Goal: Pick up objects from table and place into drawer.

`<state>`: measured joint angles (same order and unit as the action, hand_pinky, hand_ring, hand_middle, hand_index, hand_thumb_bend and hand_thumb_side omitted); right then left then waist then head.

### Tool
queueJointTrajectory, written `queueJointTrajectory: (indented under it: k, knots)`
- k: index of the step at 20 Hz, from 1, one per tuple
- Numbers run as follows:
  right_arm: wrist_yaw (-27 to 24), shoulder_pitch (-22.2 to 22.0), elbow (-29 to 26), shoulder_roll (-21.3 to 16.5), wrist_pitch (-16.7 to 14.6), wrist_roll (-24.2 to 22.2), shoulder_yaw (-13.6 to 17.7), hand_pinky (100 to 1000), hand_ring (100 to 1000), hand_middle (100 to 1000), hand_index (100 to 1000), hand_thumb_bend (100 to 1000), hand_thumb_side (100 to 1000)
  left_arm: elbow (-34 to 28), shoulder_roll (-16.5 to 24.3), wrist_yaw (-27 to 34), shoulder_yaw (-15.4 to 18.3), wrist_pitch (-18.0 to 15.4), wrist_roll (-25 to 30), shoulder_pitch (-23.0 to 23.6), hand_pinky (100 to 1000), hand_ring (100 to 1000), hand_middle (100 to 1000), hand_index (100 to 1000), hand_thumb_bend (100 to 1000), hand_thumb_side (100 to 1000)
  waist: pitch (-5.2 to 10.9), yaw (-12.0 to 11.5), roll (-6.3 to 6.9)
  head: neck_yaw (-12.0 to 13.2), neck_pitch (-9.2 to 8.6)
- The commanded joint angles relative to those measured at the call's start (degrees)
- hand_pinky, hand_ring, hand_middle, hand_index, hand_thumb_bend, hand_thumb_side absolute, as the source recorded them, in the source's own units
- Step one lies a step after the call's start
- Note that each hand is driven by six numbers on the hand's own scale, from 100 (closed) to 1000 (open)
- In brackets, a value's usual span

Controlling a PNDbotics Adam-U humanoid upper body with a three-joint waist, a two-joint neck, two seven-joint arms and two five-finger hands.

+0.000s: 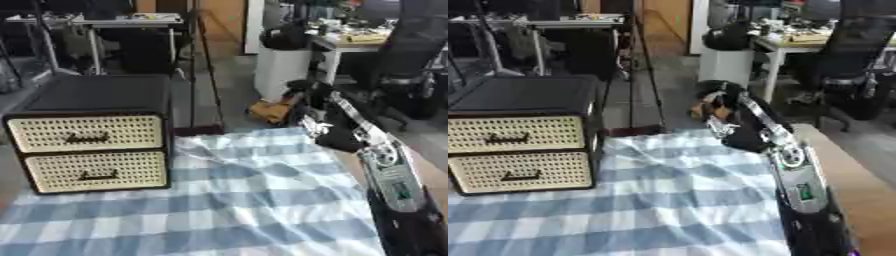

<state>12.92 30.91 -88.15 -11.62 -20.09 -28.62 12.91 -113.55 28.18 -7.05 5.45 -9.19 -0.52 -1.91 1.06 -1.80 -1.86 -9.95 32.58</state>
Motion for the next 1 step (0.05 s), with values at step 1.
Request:
queueJointTrajectory:
  k: [1]
  knots:
    - [0.8,1.4,-1.3,-3.0,0.3,1.7,1.6,665,535,727,867,100,422,-1.0,0.4,-0.1,1.0,-0.2,-2.8,0.1,651,557,596,793,164,1000,0.49,-0.1,0.08,-0.5,0.00]
